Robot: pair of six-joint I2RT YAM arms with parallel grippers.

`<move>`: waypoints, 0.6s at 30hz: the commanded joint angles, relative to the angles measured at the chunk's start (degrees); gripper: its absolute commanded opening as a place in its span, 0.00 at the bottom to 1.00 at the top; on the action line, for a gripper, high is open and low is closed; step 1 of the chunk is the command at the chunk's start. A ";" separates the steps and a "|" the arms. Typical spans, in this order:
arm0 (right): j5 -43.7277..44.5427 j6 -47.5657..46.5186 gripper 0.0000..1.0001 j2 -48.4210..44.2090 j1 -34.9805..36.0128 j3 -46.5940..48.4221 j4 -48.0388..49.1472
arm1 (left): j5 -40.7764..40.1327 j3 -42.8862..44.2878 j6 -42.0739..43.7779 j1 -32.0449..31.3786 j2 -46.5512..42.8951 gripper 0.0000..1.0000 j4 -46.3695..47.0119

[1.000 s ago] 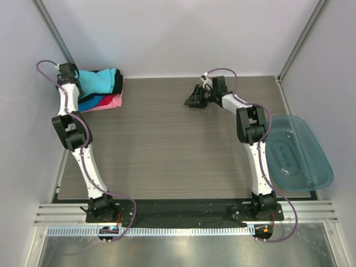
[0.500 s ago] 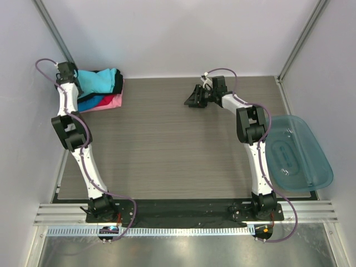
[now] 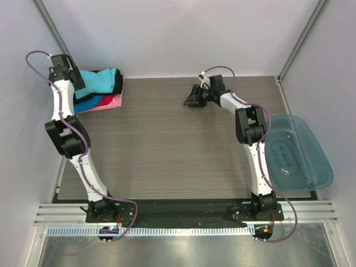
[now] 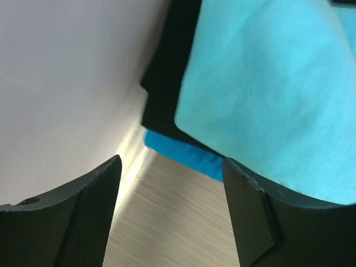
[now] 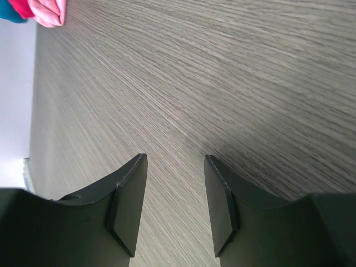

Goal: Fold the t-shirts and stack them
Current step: Neatly place the folded tshirt to the corner

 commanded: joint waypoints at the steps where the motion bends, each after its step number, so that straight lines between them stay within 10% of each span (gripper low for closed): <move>1: 5.81 -5.42 0.52 -3.18 0.37 -1.79 -7.68 | 3.54 -7.44 -12.57 0.81 -2.83 0.73 0.53; 10: 8.53 -12.46 0.52 -8.12 0.20 -4.52 -13.57 | 16.73 -1.50 -27.10 -1.73 -0.64 0.63 2.91; 18: 15.36 -22.27 0.56 -9.61 1.60 -2.42 -19.80 | 8.30 -1.31 -4.27 -6.47 -0.73 0.66 6.70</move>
